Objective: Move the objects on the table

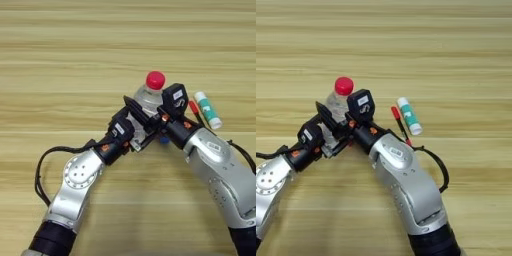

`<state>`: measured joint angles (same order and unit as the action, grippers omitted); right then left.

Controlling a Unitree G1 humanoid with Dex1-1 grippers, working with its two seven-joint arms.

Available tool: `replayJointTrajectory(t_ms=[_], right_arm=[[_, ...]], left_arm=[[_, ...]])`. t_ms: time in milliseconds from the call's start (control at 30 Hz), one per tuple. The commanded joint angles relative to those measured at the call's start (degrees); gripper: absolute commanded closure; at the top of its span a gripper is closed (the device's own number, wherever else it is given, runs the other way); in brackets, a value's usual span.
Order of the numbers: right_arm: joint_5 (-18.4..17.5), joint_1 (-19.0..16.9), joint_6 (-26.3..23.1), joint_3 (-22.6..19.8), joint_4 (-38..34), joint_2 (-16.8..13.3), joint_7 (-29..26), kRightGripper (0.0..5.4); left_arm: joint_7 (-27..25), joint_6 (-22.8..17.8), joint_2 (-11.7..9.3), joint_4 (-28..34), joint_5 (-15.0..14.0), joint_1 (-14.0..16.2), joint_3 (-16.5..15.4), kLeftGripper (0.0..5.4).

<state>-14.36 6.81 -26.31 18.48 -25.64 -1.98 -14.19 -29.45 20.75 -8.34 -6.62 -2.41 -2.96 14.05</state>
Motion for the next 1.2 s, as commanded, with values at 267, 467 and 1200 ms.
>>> replayJointTrajectory(t_ms=[267,467,1200], right_arm=[[1.07,0.58,1.47,0.29,0.73,0.14,-0.34,2.17],[1.33,0.71,1.72,-0.09,1.59,0.19,-0.39,1.65],[0.22,0.98,11.47,-3.65,0.06,2.24,-0.71,0.00]], left_arm=[[0.19,-1.07,-0.60,1.86,-0.12,-0.24,-0.07,2.00],[0.52,-1.18,-0.45,1.15,-0.41,-0.59,-0.65,2.01],[0.92,-1.26,-0.10,0.32,-0.78,-0.98,-1.61,2.25]])
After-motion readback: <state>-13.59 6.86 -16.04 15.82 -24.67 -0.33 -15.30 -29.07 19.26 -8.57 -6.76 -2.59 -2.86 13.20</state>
